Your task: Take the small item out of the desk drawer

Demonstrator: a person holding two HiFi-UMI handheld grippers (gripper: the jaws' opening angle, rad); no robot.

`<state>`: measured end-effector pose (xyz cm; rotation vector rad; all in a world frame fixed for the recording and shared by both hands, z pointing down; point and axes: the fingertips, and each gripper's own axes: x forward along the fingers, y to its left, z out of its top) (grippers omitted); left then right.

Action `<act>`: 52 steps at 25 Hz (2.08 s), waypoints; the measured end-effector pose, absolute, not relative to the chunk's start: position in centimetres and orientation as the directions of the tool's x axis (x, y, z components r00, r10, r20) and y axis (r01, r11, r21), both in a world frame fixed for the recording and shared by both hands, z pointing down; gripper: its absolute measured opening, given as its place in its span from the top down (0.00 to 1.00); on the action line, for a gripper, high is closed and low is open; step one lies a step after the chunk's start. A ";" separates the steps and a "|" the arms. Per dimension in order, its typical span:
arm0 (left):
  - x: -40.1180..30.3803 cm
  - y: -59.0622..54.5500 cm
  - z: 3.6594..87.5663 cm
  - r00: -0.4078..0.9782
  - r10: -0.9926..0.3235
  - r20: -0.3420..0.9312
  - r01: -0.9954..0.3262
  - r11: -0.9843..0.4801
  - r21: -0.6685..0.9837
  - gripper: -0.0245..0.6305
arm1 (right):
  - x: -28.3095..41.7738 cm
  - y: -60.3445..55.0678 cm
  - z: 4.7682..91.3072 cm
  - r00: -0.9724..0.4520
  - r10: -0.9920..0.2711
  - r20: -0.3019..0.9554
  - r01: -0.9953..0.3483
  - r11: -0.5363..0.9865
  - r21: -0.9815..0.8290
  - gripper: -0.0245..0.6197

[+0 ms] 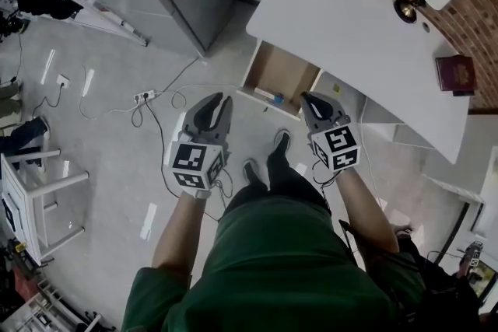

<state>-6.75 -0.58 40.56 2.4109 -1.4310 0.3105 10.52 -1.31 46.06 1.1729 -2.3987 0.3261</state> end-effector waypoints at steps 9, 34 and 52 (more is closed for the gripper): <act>-3.5 -5.3 46.5 0.434 -0.767 0.472 -0.900 -0.391 0.193 0.86 | 11.5 -5.0 54.6 -0.612 -0.521 0.595 -0.697 0.711 -0.095 0.92; -2.2 -6.1 63.8 0.471 -0.565 0.677 -0.868 -0.431 0.244 0.86 | 10.1 -6.6 72.1 -0.555 -0.276 0.785 -0.650 0.733 -0.202 0.87; -5.7 -7.0 71.5 0.475 -0.513 0.715 -0.872 -0.383 0.305 0.86 | 6.5 -8.7 83.6 -0.505 -0.058 0.861 -0.538 0.801 -0.261 0.83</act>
